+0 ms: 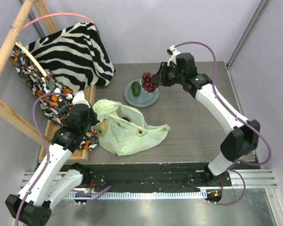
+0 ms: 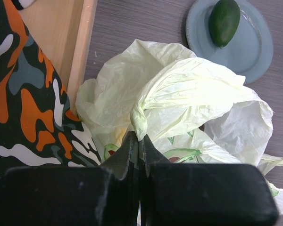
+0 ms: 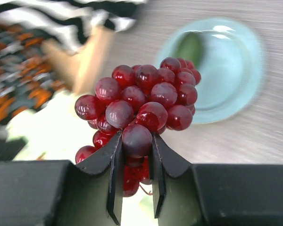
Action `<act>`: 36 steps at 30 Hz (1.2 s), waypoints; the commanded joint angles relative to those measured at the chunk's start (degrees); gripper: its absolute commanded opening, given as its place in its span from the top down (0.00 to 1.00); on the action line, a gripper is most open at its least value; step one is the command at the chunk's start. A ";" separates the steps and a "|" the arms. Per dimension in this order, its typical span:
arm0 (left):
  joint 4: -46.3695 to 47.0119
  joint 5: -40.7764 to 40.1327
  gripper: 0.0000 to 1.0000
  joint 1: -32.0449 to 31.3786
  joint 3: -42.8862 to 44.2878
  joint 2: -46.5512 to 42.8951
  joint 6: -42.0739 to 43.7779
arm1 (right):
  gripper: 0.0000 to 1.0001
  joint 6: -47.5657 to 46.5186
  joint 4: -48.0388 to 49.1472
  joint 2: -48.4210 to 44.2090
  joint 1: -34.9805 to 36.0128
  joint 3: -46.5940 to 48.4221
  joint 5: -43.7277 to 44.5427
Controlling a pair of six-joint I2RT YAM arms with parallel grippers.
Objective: Place the fruits into the plastic bag
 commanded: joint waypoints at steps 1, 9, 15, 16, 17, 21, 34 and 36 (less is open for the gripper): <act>2.88 0.66 1.00 0.40 1.24 -0.23 -2.25 | 0.99 0.20 7.38 -8.77 -0.01 -3.45 -16.08; 3.23 0.66 1.00 0.32 1.33 -0.50 -2.34 | 0.99 10.66 17.41 -14.23 1.74 -9.96 -31.13; 3.23 1.28 1.00 0.32 1.42 -0.58 -2.52 | 0.99 10.67 16.37 -13.09 5.70 -11.90 -35.96; 3.06 1.10 1.00 0.32 1.42 -0.67 -2.52 | 0.99 10.14 15.92 -12.31 6.49 -12.07 -36.14; 2.97 1.19 1.00 0.32 1.42 -0.76 -2.52 | 0.99 9.79 15.40 -12.04 6.93 -12.08 -36.23; 2.26 0.75 1.00 0.32 1.42 -1.55 -2.61 | 0.99 9.43 15.04 -10.72 8.95 -12.78 -36.41; 0.68 -0.57 1.00 0.32 0.89 -3.75 -2.78 | 0.99 8.03 18.03 -2.55 8.87 -11.99 -36.76; 0.59 -0.75 1.00 0.40 0.98 -3.84 -2.78 | 0.99 8.46 19.52 -1.76 8.61 -11.37 -36.67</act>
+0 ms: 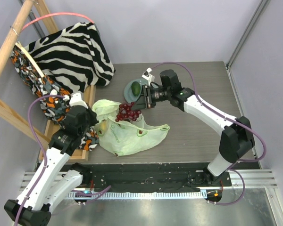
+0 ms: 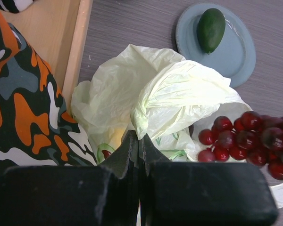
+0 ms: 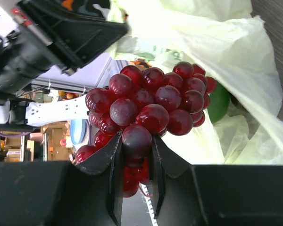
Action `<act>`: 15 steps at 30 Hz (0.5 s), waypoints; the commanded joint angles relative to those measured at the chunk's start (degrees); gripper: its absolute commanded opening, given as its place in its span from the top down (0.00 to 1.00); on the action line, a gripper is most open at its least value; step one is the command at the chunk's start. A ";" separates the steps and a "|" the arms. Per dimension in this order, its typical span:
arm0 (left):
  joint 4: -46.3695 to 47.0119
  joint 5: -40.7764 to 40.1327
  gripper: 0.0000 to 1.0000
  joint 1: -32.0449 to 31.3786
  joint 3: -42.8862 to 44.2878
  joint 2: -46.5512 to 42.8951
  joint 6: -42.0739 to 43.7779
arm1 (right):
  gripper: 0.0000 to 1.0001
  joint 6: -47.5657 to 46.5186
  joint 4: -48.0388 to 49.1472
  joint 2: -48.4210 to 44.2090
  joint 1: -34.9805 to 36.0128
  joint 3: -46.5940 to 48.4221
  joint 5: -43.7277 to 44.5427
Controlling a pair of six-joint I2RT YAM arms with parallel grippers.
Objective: Place the fruits into the plastic bag
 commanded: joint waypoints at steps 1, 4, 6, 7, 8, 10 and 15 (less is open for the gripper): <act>0.42 -1.66 1.00 0.32 1.07 -1.04 -1.32 | 0.99 0.09 5.75 1.09 -0.55 3.77 -1.24; 0.42 -2.19 1.00 0.32 0.98 -1.30 -1.41 | 0.99 0.01 6.28 1.53 -1.69 3.69 0.51; 0.24 -2.45 1.00 0.32 0.89 -1.56 -1.49 | 0.99 -0.08 6.28 1.97 -2.49 3.51 1.13; 0.07 -2.54 1.00 0.32 0.98 -1.74 -1.49 | 0.99 -0.60 6.37 2.06 -2.66 3.60 1.40; -0.02 -2.54 1.00 0.40 0.98 -1.74 -1.58 | 0.99 -1.04 6.20 2.06 -2.75 3.34 2.96; -0.20 -2.63 1.00 0.32 0.89 -2.09 -1.67 | 0.99 -1.92 6.11 2.23 -2.75 2.72 4.64; -0.81 -3.24 1.00 0.40 0.63 -2.88 -1.76 | 0.99 -3.68 3.74 4.60 -2.32 2.98 6.14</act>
